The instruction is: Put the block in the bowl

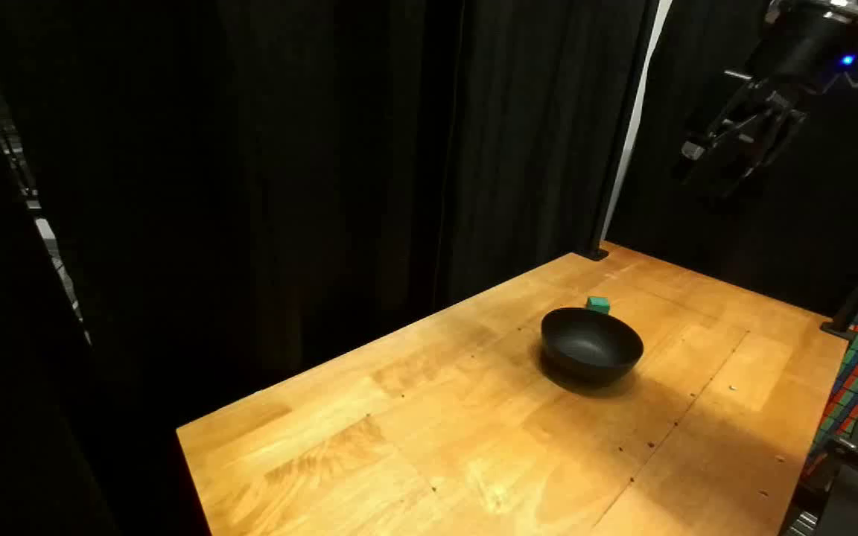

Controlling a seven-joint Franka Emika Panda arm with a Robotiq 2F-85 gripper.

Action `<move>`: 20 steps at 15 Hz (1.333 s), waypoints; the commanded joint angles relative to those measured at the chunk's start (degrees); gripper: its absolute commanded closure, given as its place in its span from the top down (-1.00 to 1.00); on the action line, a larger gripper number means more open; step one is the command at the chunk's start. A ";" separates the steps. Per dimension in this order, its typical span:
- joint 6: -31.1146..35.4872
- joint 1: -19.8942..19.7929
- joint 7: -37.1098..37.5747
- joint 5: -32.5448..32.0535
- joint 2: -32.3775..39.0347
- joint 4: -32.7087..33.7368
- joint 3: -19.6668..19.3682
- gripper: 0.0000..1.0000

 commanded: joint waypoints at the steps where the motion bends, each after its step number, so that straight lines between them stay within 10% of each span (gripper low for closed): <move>1: -0.14 -0.42 -0.20 0.24 -0.04 0.29 0.37 1.00; 5: 1.77 -1.11 1.74 0.04 2.09 1.75 1.00 1.00; 13: 19.66 -11.00 22.56 -14.22 30.47 15.65 2.02 1.00; 20: 13.16 -7.26 37.83 -26.26 55.75 37.32 -8.62 1.00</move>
